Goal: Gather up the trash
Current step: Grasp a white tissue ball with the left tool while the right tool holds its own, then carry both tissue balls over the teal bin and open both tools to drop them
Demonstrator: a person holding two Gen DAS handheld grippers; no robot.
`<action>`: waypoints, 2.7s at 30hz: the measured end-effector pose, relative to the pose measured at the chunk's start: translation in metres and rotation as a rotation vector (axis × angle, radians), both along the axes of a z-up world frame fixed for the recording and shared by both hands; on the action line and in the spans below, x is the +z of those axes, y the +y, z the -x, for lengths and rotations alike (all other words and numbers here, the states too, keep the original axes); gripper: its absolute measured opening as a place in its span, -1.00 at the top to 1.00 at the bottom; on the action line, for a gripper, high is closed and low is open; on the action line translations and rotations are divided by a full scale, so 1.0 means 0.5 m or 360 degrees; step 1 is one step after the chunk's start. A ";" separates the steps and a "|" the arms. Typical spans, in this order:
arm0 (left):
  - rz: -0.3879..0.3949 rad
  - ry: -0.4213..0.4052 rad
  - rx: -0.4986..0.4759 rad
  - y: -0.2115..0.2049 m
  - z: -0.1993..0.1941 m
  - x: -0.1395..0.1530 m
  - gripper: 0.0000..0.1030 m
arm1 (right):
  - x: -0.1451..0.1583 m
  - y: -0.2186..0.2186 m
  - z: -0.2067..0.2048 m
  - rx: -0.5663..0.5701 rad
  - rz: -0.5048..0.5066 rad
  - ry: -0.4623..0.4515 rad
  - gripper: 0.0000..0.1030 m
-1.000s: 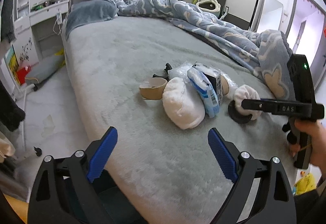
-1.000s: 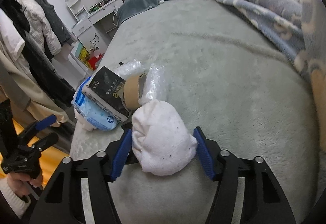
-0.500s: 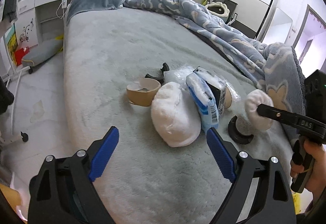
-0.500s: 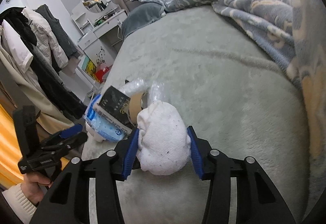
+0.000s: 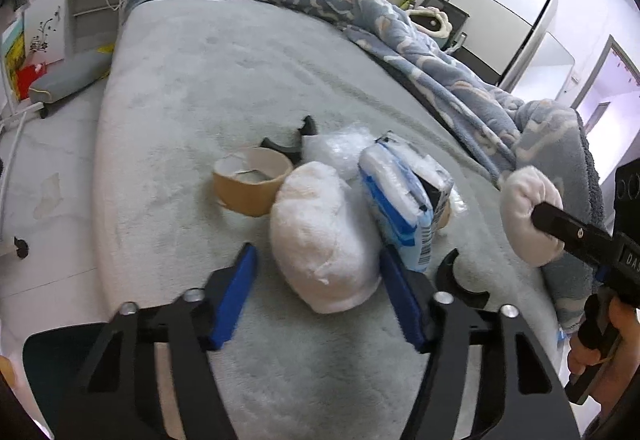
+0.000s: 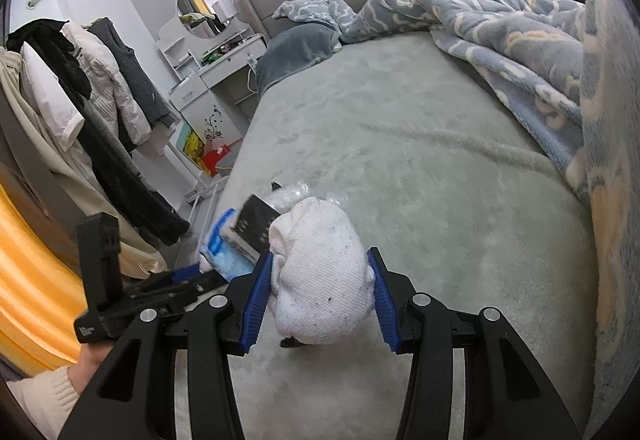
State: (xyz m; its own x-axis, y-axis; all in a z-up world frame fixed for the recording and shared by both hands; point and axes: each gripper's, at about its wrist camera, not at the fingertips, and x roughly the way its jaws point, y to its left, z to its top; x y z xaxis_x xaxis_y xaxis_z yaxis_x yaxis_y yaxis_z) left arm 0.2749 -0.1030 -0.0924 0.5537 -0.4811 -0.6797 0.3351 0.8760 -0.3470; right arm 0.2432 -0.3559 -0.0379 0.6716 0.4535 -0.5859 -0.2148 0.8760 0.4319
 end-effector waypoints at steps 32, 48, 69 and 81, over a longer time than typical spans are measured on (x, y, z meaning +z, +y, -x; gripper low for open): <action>-0.0252 -0.0368 0.0132 0.168 0.099 0.116 0.29 | 0.067 0.238 -0.027 0.0107 -0.0001 -0.0224 0.07; -0.0319 0.0028 0.0256 0.364 0.142 -0.030 0.29 | 0.012 0.530 -0.020 0.0386 0.0180 -0.0122 0.07; -0.0258 0.0614 0.0251 0.486 0.177 -0.197 0.28 | -0.140 0.700 -0.031 0.0531 0.0366 0.0263 0.07; -0.0240 0.0795 0.0209 0.509 0.188 -0.224 -0.14 | -0.213 0.747 -0.038 0.0585 0.0435 0.0438 0.07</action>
